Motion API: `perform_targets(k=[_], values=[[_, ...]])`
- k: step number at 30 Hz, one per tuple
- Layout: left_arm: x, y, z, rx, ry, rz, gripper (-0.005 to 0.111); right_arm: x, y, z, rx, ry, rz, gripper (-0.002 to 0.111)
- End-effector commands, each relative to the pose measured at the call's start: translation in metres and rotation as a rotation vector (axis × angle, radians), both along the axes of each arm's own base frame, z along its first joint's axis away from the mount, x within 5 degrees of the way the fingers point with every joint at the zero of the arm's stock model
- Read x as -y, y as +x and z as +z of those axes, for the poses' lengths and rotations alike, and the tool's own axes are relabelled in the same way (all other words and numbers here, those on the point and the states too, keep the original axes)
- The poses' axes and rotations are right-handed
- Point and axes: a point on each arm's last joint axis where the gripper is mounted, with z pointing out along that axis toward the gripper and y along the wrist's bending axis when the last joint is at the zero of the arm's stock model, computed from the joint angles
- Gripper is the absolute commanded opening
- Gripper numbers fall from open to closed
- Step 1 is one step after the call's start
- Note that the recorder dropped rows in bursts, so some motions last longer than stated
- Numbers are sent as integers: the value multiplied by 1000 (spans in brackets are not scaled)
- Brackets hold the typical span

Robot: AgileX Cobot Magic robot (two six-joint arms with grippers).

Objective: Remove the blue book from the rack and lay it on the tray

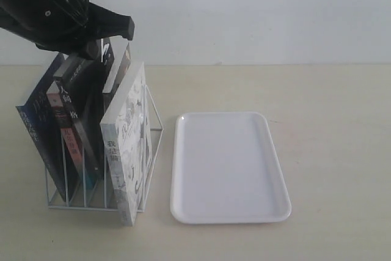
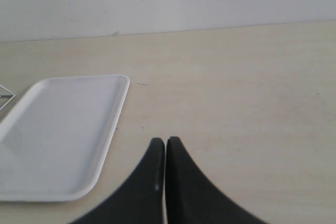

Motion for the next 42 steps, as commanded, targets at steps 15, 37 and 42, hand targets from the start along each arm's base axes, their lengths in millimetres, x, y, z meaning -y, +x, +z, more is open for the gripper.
perform_targets(k=[15,37,42], values=[[9,14,-22,-20,-7,21,6,0,0,1,15,-3,-6,0],[-12,-12,39,43,26,-3,54,0,0,1,11,-3,-5,0],[-27,-31,65,111,31,-6,54,0,0,1,11,-3,-5,0]])
